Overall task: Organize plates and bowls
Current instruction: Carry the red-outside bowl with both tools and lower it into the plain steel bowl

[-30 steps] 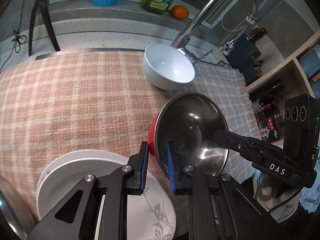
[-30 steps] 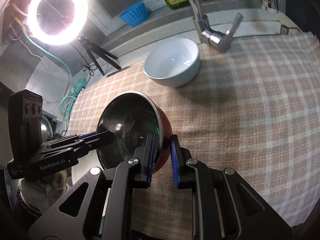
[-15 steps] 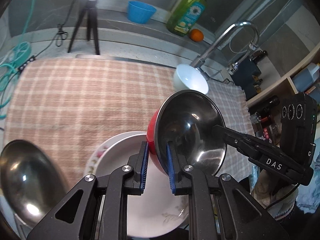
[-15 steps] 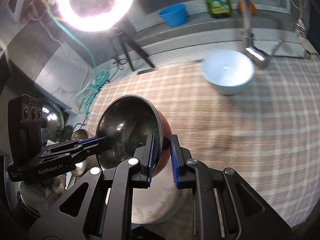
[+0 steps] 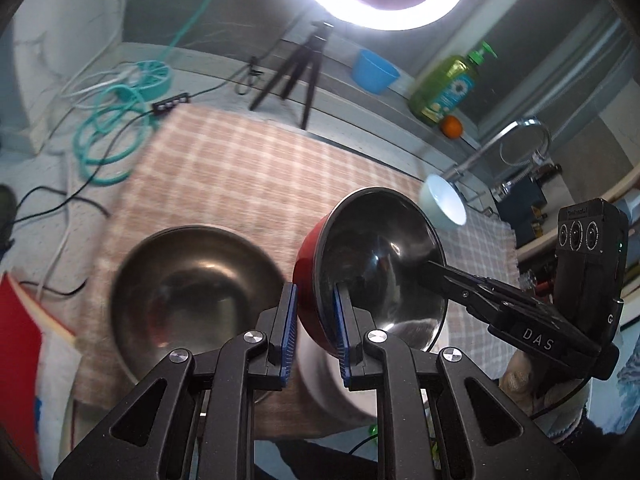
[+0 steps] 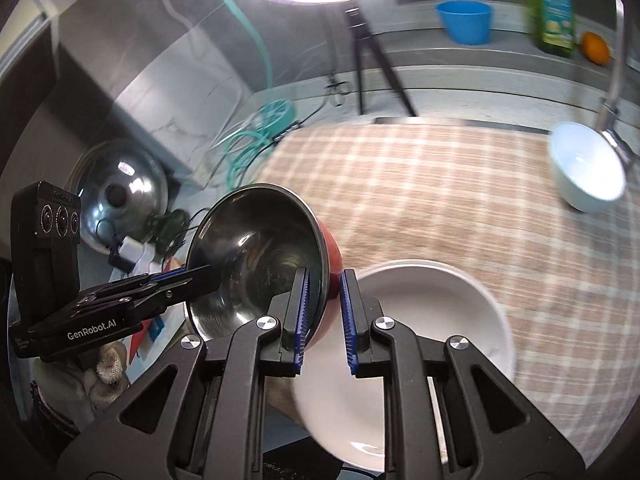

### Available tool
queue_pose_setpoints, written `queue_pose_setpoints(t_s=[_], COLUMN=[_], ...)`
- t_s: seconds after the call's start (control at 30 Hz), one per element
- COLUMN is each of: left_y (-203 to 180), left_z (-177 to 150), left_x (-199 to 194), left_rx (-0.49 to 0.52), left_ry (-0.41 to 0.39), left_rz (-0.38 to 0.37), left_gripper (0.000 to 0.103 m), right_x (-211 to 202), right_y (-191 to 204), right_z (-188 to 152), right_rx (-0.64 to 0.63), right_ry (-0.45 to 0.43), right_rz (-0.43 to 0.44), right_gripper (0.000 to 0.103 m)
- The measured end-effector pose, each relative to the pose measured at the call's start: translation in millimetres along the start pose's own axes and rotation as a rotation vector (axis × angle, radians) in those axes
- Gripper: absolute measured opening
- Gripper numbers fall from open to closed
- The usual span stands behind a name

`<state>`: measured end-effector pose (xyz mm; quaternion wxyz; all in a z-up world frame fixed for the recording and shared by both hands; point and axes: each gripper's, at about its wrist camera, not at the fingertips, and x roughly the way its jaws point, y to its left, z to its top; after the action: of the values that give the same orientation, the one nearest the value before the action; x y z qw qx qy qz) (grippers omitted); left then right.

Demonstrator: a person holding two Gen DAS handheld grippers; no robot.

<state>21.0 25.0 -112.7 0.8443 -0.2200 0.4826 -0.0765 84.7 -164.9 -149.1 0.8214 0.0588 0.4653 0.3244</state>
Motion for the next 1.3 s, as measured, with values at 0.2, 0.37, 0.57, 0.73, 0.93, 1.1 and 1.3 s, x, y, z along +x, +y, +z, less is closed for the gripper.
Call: queue_pose_setpoints(t_s=[0.2, 0.37, 0.57, 0.73, 0.93, 1.1, 1.3], left_y=[35, 55, 72, 83, 92, 92, 93], left_z=[-10, -17, -21, -24, -26, -26, -26], left_x=[-14, -19, -20, -16, -11, -9, -5], left_rx=[-0.074, -0.112, -0.135, -0.143, -0.14, -0.126, -0.116], left_ry=[-0.019, -0.023, -0.022, -0.002, 0.017, 0.027, 0.042], left_rz=[0.038, 0.063, 0.082, 0.1, 0.117, 0.12, 0.128], left_gripper=[0.016, 0.016, 0.016, 0.016, 0.016, 0.016, 0.016], right_x=[24, 44, 67, 80, 93, 97, 101], right_y=[35, 52, 62, 68, 75, 75, 76], right_z=[1, -2, -4, -6, -9, -9, -9], right_rx=[-0.079, -0.126, -0.146, -0.16, -0.172, -0.17, -0.168], right_ry=[0.041, 0.082, 0.124, 0.15, 0.174, 0.179, 0.187], right_rz=[0.025, 0.039, 0.038, 0.031, 0.018, 0.004, -0.011], right_gripper=[0.016, 0.016, 0.016, 0.016, 0.016, 0.016, 0.016])
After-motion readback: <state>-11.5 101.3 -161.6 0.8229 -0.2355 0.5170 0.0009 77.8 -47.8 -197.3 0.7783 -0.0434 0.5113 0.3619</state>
